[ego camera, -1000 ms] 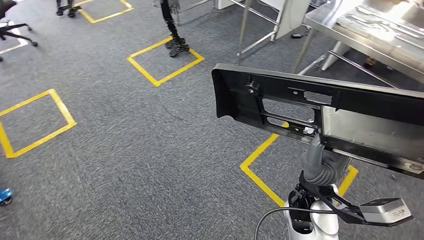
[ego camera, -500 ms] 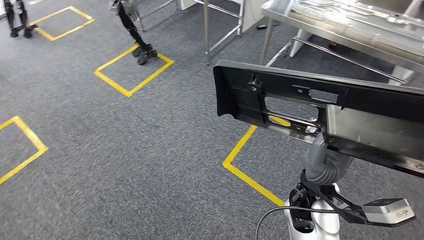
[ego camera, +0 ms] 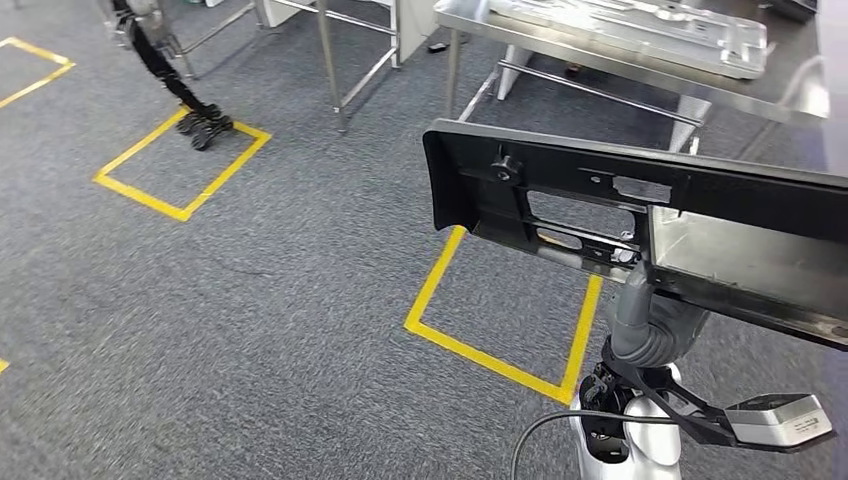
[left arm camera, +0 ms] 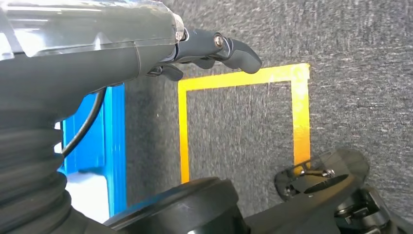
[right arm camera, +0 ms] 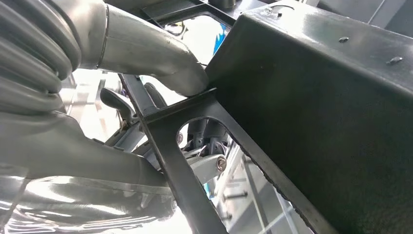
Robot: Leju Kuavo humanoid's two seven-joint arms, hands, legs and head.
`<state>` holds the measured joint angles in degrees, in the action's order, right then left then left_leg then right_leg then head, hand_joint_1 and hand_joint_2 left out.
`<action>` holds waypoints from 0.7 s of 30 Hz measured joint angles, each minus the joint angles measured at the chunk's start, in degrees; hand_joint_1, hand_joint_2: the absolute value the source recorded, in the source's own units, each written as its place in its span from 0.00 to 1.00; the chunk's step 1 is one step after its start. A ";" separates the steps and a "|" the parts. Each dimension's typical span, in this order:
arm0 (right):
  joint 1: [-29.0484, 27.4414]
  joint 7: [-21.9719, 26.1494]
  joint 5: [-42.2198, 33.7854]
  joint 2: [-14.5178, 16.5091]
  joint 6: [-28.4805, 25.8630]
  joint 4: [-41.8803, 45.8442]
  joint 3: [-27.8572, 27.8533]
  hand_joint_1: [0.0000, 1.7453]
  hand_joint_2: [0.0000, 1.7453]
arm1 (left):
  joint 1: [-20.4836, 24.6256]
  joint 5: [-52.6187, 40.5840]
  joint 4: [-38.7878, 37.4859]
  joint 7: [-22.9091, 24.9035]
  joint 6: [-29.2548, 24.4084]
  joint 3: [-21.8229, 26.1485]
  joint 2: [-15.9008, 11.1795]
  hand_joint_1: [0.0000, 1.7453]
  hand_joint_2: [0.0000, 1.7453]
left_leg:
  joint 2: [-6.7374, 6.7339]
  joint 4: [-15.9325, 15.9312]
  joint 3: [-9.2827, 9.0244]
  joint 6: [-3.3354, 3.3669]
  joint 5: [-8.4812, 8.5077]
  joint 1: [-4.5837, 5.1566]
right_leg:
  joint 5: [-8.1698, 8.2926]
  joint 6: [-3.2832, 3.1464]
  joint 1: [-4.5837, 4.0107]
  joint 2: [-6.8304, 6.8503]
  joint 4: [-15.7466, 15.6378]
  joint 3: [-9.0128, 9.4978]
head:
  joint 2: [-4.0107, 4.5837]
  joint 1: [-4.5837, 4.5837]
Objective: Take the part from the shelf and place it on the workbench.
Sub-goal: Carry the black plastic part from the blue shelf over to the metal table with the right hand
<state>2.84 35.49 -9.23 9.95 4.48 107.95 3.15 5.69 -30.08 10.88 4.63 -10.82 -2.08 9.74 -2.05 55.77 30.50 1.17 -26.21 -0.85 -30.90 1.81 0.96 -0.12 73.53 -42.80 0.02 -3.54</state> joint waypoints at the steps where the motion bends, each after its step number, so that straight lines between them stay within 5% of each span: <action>1: 0.00 0.00 -0.01 -0.02 0.01 -0.02 0.00 1.00 1.00 | 0.01 -0.02 0.00 0.02 0.00 0.00 -0.02 0.00 1.00 | -0.76 0.06 -0.20 -0.13 -0.20 0.00 | 1.73 0.10 0.15 0.34 -2.45 1.27 | 0.00 0.00; 4: 0.06 -0.01 -0.04 -0.02 0.02 -0.02 -0.01 1.00 1.00 | -0.01 -0.04 0.00 0.03 0.00 0.00 -0.03 0.00 1.00 | -2.48 0.31 -0.99 -0.88 -1.03 0.22 | 6.27 -0.41 -0.06 3.45 -13.92 7.53 | 0.00 -0.01; 6: 0.09 -0.02 -0.05 -0.03 0.10 -0.02 -0.03 1.00 1.00 | 0.03 -0.06 0.00 0.04 -0.03 0.00 -0.09 0.00 1.00 | -3.38 0.34 -1.39 -1.60 -1.45 0.47 | 6.16 -1.17 -0.52 4.10 -15.76 8.43 | 0.00 -0.01; 8: 0.09 -0.03 -0.07 -0.04 0.21 0.01 -0.05 1.00 1.00 | 0.13 -0.09 0.01 0.07 -0.07 0.00 -0.12 0.00 1.00 | -4.24 0.31 -1.82 -2.33 -1.88 0.37 | 6.18 -1.83 -0.49 2.69 -15.97 8.41 | 0.00 -0.01; 11: 0.30 0.00 -0.14 -0.03 0.27 0.02 -0.01 1.00 1.00 | 0.28 -0.14 0.02 0.09 -0.13 0.04 -0.15 0.00 1.00 | -1.35 5.34 -0.02 -3.04 -5.21 -0.02 | 6.30 -2.89 -0.10 0.83 -16.32 8.76 | 0.00 -0.03; 14: 0.44 -0.01 -0.28 -0.03 0.27 -0.31 0.08 1.00 1.00 | 0.32 -0.09 0.02 0.02 -0.17 0.19 -0.27 0.00 1.00 | 1.33 16.90 5.88 -3.09 -9.66 -0.04 | 6.19 -3.35 -0.41 -1.20 -16.27 8.79 | 0.00 -0.04; 16: 0.44 0.02 -0.51 -0.04 0.24 -0.50 0.08 1.00 1.00 | 0.49 -0.15 0.02 0.02 -0.18 0.25 -0.31 0.00 1.00 | 1.66 16.58 6.47 -2.73 -7.54 0.00 | 6.12 -3.38 -0.66 -2.90 -16.17 8.99 | 0.00 -0.04; 19: 0.54 0.16 -0.97 -0.05 0.20 -0.58 0.13 1.00 1.00 | 0.30 -0.32 0.01 0.03 -0.21 0.43 -0.47 0.00 1.00 | 4.74 5.23 2.19 -1.57 -1.03 0.06 | 5.98 -3.14 -0.74 -5.34 -16.00 9.28 | 0.00 -0.04; 21: 0.66 0.20 -1.07 -0.07 0.19 -0.65 0.19 1.00 1.00 | 0.23 -0.38 -0.01 0.02 -0.21 0.60 -0.58 0.00 1.00 | 6.54 1.77 0.84 -1.12 -0.32 0.16 | 6.11 -2.50 -0.46 -6.59 -15.88 8.81 | 0.00 -0.04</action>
<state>3.50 35.68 -10.30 9.88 4.67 107.30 3.33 5.92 -30.46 10.87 4.65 -11.03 -1.47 9.16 4.49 57.54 31.34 0.05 -26.52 -0.69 -24.79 -0.69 0.50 -6.70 57.65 -34.00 0.02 -3.58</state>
